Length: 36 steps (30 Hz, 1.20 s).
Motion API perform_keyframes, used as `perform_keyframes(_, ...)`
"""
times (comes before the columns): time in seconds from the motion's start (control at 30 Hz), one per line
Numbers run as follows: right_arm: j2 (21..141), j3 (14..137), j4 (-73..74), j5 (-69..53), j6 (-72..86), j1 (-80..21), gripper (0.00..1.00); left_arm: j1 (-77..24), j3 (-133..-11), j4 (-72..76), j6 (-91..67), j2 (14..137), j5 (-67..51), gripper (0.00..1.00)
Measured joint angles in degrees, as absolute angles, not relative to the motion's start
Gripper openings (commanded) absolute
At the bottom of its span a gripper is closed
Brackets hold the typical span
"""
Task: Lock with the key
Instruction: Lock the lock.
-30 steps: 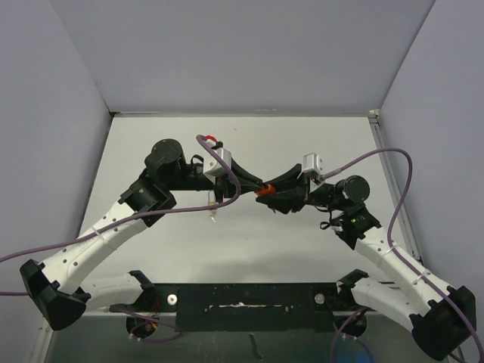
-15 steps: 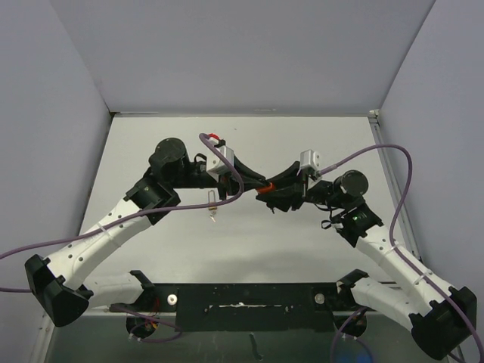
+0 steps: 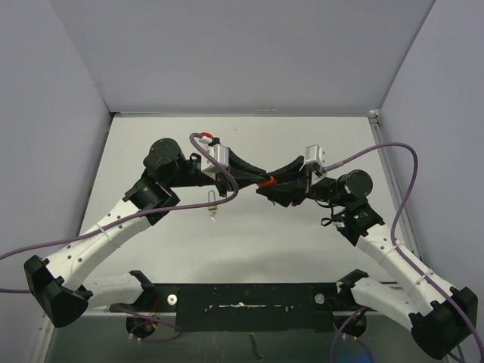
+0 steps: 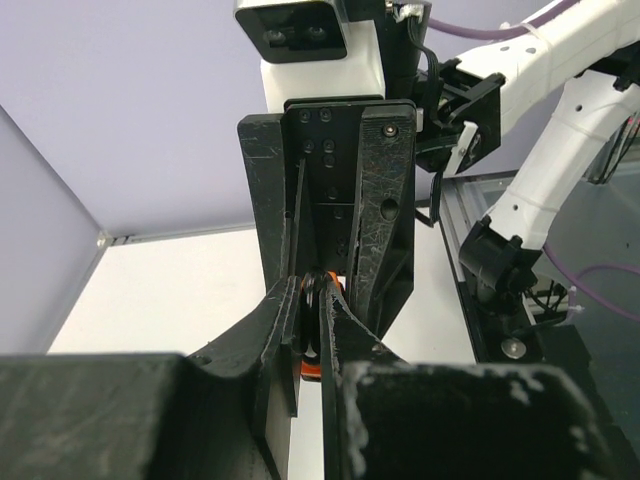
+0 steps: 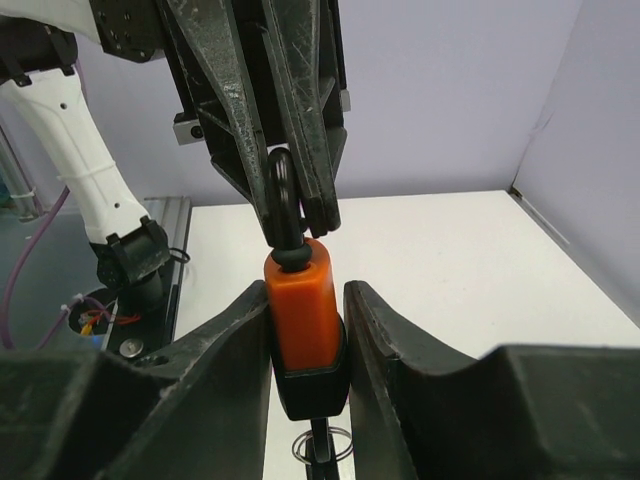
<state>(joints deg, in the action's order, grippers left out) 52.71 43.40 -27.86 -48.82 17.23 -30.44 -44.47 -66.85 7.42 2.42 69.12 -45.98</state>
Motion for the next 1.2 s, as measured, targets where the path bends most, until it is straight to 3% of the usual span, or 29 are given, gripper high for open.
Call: perform_keyframes(1.2, 60.7, 49.5, -37.5, -52.8, 24.6, -30.0, 0.00, -41.5, -56.8, 36.3, -5.6, 69.3, -48.5, 0.00)
